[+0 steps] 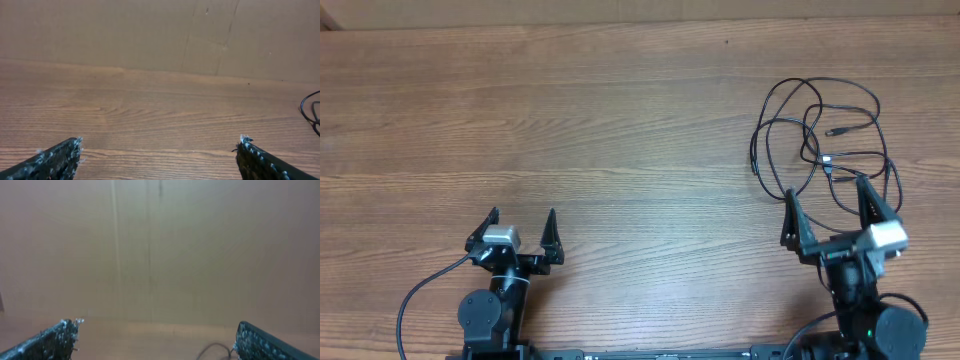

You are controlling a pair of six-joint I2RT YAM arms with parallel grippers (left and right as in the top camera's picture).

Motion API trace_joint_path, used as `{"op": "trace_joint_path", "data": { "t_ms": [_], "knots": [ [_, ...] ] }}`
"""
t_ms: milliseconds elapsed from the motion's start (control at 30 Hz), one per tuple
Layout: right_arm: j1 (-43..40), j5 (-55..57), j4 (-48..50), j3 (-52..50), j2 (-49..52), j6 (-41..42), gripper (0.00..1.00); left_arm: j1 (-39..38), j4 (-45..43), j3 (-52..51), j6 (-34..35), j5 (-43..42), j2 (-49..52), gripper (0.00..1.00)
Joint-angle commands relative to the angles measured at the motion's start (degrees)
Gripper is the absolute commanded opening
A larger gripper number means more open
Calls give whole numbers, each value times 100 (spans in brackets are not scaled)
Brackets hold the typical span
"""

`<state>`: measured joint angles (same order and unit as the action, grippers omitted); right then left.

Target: Untangle cables

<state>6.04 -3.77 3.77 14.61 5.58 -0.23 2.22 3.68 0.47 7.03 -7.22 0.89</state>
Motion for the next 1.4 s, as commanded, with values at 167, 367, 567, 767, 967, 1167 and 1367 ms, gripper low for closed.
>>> {"op": "trace_joint_path", "data": {
  "t_ms": [167, 367, 567, 767, 967, 1167, 1367],
  "knots": [
    [33, -234, 1521, -1132, -542, -17, 100, -37, 22, -17, -105, 31, -61, 99],
    [37, -280, 922, -1419, -544, 68, 100, -37, 22, -17, -105, 31, -61, 100],
    [37, -258, -874, -1419, -544, 96, 100, -37, 22, -17, -105, 33, -61, 100],
    [37, -188, -807, -1414, -544, 90, 100, -37, 22, -17, -105, 31, -63, 100],
    [37, -188, -809, -1414, -542, 90, 100, -37, 22, -17, -105, 31, -61, 100],
    [37, -188, -809, -1414, -542, 90, 100, -37, 22, -17, -105, 31, -61, 99],
    [37, -188, -809, -1414, -542, 90, 100, -37, 22, -17, -105, 31, -61, 99]
  ]
}}
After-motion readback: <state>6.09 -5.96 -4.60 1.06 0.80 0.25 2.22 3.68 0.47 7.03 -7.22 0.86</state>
